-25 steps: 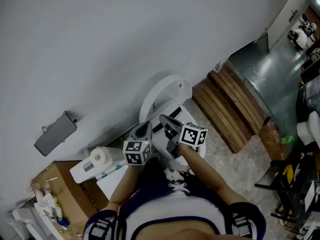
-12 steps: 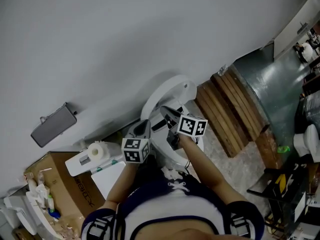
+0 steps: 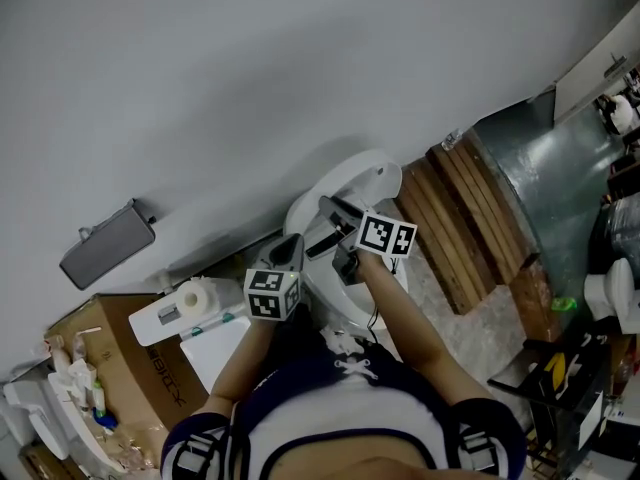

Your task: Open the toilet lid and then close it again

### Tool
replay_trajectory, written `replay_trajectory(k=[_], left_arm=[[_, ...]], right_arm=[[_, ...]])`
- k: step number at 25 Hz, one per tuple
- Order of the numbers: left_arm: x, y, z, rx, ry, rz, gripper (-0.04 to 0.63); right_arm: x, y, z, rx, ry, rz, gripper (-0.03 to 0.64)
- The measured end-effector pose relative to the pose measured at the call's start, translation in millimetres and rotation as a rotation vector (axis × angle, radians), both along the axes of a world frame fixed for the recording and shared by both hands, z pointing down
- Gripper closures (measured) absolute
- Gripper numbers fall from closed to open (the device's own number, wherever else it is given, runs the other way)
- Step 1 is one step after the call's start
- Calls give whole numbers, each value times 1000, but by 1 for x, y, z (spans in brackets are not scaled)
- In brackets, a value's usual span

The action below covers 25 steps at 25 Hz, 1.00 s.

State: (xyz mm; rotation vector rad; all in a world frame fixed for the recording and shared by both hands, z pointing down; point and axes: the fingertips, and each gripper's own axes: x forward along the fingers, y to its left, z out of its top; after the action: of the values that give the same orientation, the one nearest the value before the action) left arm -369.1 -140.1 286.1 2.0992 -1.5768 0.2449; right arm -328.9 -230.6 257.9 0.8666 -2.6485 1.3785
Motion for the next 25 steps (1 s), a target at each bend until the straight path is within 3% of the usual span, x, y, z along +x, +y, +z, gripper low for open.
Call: replay_trajectory(k=[4, 8, 14, 25], left_arm=[[0, -2, 2, -6, 4, 12, 589], [1, -2, 6, -16, 5, 28, 589], [4, 2, 11, -36, 15, 48, 589], [18, 14, 17, -61, 28, 96, 589]], right_arm=[[-4, -8, -2, -8, -7, 24, 515], [-5, -12, 2, -4, -33, 43, 593], [5, 0, 4, 10, -83, 45, 594], [28, 21, 8, 20, -87, 57, 595]])
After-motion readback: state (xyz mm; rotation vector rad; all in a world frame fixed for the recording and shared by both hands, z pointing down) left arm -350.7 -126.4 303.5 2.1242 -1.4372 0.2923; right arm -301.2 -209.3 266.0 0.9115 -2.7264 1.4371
